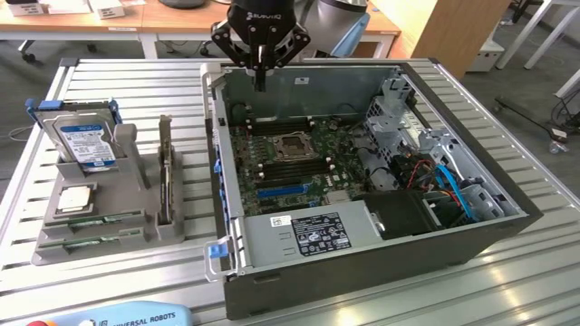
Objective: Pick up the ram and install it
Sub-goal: 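Reach for the ram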
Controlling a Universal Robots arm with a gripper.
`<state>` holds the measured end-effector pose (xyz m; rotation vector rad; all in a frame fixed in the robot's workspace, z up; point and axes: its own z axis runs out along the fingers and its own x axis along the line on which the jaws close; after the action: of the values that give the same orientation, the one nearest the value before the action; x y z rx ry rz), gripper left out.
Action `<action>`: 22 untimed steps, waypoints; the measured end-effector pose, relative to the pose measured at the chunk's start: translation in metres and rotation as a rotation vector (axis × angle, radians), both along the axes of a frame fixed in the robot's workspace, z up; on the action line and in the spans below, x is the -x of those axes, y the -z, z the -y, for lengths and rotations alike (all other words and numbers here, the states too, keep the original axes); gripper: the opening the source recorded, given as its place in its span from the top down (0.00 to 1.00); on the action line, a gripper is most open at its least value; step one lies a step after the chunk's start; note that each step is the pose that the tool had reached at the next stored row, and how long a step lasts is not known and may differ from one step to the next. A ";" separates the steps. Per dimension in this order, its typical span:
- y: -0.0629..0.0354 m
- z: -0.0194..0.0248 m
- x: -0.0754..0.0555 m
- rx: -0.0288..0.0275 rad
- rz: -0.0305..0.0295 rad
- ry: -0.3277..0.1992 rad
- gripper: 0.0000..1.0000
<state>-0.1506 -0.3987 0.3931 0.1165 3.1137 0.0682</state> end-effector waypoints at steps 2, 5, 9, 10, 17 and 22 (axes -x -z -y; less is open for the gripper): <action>0.0000 -0.0001 0.003 0.0005 -0.0001 0.000 0.90; 0.0000 -0.0002 0.006 0.0020 -0.0001 0.000 0.90; 0.0002 -0.0004 0.011 0.0047 0.0001 0.000 0.90; 0.0001 -0.0004 0.012 0.0057 -0.0001 0.000 0.90; 0.0003 -0.0005 0.018 0.0074 0.0000 0.000 0.90; 0.0007 -0.0005 0.024 0.0080 0.0000 0.000 0.90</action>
<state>-0.1745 -0.3981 0.3925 0.1164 3.1136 0.0557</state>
